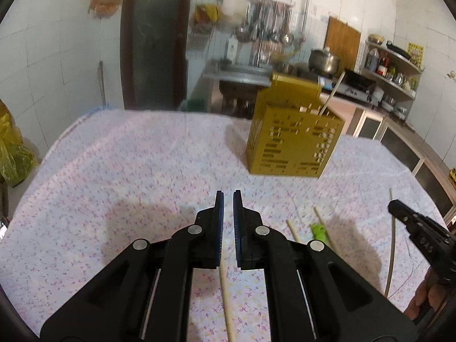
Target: Organize utensils
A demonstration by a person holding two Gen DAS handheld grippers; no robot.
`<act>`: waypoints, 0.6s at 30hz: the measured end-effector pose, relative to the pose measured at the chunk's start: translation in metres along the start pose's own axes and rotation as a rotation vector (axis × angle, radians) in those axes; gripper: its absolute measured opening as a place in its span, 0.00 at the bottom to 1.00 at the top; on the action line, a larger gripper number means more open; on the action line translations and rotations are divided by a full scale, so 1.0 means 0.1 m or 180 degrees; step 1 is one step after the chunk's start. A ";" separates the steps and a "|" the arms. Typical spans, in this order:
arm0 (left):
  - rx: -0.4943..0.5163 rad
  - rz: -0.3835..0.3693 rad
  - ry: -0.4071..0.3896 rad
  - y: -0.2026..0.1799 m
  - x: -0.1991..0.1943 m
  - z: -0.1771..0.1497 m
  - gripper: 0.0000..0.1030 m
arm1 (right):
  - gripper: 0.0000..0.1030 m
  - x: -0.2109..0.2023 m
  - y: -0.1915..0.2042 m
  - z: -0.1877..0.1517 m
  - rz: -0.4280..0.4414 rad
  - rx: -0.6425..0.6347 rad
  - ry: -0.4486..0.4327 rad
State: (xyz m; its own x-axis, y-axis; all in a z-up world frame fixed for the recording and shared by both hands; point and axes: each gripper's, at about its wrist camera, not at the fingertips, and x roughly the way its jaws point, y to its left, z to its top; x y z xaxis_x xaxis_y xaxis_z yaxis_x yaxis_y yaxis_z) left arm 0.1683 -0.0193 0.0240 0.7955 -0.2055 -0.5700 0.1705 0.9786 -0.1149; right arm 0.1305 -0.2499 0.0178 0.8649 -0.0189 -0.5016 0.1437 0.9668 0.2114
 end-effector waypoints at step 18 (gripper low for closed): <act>-0.0102 0.0225 0.0492 0.19 0.35 -0.02 0.63 | 0.06 -0.11 -0.02 0.08 -0.0059 -0.0094 -0.0183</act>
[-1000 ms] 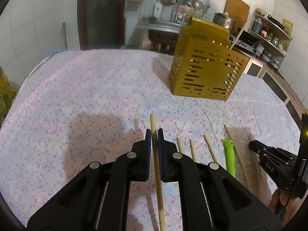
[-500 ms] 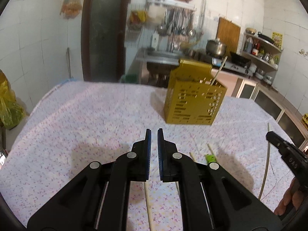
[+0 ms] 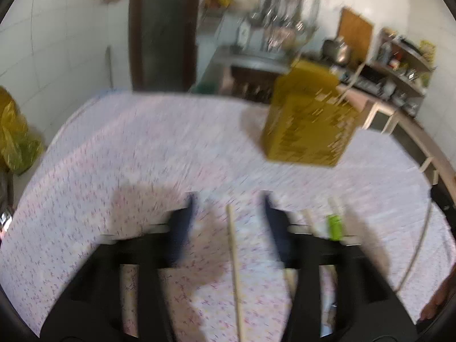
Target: Organize utensils
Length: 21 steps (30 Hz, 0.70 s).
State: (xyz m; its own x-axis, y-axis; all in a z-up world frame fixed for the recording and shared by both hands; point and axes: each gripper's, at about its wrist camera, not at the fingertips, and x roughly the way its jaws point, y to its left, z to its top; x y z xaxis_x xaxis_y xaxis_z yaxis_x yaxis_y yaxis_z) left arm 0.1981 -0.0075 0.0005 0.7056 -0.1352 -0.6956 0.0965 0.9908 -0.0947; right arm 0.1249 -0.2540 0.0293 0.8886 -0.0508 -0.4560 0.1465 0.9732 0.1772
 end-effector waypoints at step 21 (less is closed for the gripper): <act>0.0224 0.0152 0.0573 -0.19 0.85 -0.09 0.05 | 0.06 0.42 0.01 -0.15 -0.0068 -0.0017 0.0285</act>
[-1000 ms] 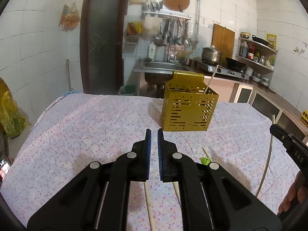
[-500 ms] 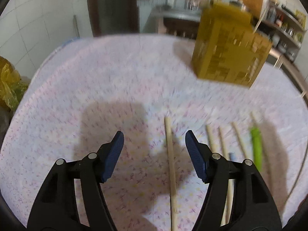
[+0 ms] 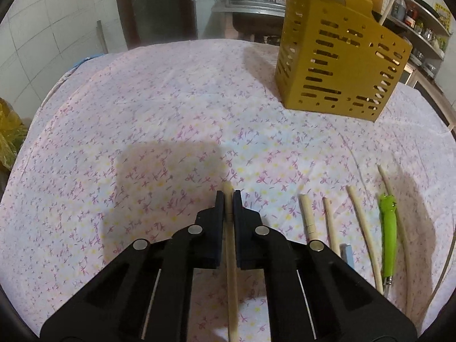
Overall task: Organize utensils
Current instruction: 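Carry the chopstick with the left tool while the right tool carries its chopstick into the holder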
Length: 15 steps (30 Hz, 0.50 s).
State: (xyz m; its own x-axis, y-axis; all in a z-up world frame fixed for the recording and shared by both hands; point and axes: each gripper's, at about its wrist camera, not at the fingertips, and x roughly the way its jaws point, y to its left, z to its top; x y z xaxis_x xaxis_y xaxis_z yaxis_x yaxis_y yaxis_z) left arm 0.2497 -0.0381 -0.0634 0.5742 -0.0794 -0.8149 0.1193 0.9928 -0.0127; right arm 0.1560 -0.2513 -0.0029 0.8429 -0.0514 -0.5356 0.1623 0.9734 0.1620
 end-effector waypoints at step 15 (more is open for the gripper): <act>-0.0070 -0.0120 -0.1232 0.08 -1.22 -0.10 0.04 | 0.06 -0.46 0.05 0.10 0.0018 -0.0010 -0.0408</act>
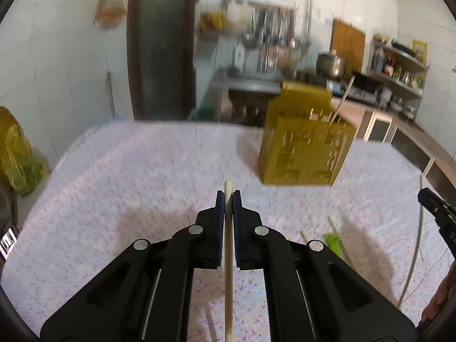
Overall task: Organize utensils
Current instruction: 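Carry the chopstick with the left tool while the right tool carries its chopstick into the holder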
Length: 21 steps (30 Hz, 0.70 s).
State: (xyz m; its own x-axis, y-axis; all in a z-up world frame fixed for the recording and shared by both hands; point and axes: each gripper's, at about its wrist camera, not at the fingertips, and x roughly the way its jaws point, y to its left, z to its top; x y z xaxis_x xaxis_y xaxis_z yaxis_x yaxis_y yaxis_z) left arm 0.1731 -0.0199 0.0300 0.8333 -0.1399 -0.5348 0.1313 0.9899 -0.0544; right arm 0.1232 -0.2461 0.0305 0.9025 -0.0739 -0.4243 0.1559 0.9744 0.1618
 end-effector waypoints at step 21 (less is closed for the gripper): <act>-0.0057 -0.0182 -0.0626 0.03 -0.62 0.11 0.04 | 0.06 -0.45 0.06 0.17 0.0045 -0.0046 -0.0686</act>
State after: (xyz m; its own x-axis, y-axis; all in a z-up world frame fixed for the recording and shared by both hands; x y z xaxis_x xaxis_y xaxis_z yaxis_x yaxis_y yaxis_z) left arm 0.1280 -0.0082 0.0719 0.9139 -0.1962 -0.3555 0.1732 0.9802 -0.0958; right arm 0.0905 -0.2409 0.0654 0.9698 -0.1023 -0.2215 0.1381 0.9785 0.1530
